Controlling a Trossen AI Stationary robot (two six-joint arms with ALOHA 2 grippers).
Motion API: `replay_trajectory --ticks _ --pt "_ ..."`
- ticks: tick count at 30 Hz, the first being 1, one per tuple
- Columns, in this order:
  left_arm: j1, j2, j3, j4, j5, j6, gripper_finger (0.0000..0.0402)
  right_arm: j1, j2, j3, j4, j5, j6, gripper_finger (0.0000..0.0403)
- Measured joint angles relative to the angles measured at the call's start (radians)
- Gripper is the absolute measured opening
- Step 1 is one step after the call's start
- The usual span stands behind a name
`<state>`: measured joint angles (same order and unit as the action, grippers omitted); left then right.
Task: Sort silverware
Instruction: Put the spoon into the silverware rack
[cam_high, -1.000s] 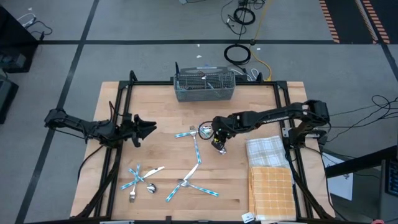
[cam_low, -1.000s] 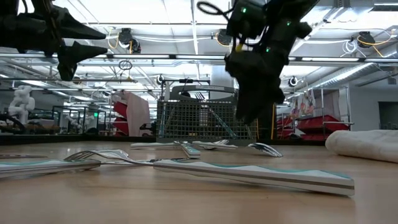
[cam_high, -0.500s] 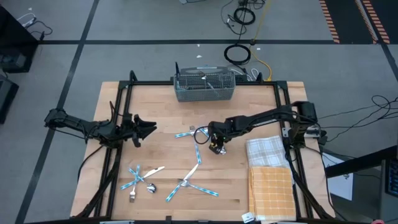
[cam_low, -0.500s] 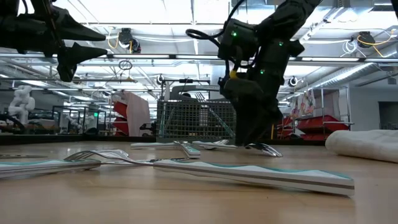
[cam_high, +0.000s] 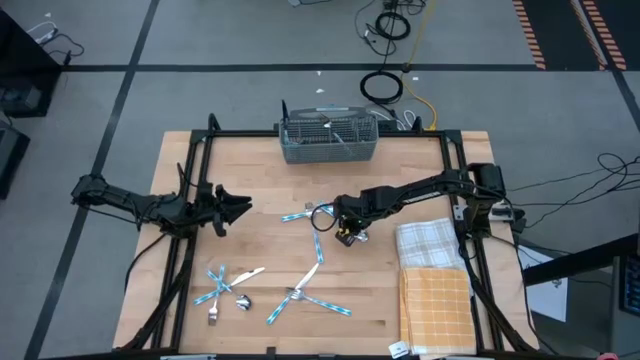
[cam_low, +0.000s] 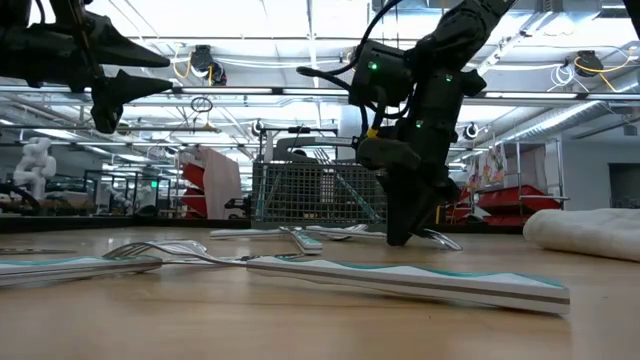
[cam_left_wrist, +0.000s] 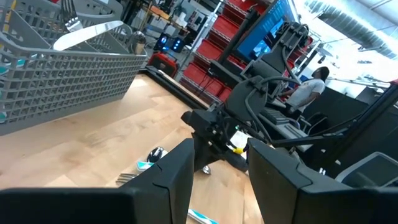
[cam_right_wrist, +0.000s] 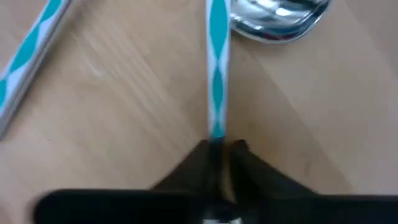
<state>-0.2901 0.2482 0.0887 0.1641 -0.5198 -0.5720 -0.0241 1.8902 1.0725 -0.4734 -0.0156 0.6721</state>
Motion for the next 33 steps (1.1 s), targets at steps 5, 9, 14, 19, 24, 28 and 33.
replay_trajectory --ticks 5,9,14,19,24,28,33 --pt "0.0 0.0 0.0 0.0 0.0 0.0 0.0152 0.003 -0.02 -0.002 0.006 -0.015 0.041 0.0009" --pt "0.0 0.0 0.0 0.0 0.0 -0.001 0.0152 0.004 -0.052 -0.007 0.008 -0.028 0.051 0.0003" --pt "0.0 0.0 0.0 0.0 0.0 -0.002 0.0152 0.007 -0.125 -0.008 0.016 -0.034 0.076 0.0001" --pt "0.0 0.0 0.0 0.0 0.0 -0.001 0.0152 0.007 -0.217 -0.008 0.022 0.01 0.084 0.0001" --pt "0.0 0.0 0.0 0.003 -0.014 0.002 0.0152 0.006 -0.339 -0.006 0.0 0.134 0.087 0.0" --pt "0.0 0.0 0.0 0.008 -0.012 0.001 0.0152 -0.021 -0.44 -0.005 -0.068 0.223 0.066 0.0" --pt "0.0 0.0 0.0 0.055 -0.01 0.0 0.0152 -0.086 -0.552 -0.005 -0.269 0.295 0.042 0.0"
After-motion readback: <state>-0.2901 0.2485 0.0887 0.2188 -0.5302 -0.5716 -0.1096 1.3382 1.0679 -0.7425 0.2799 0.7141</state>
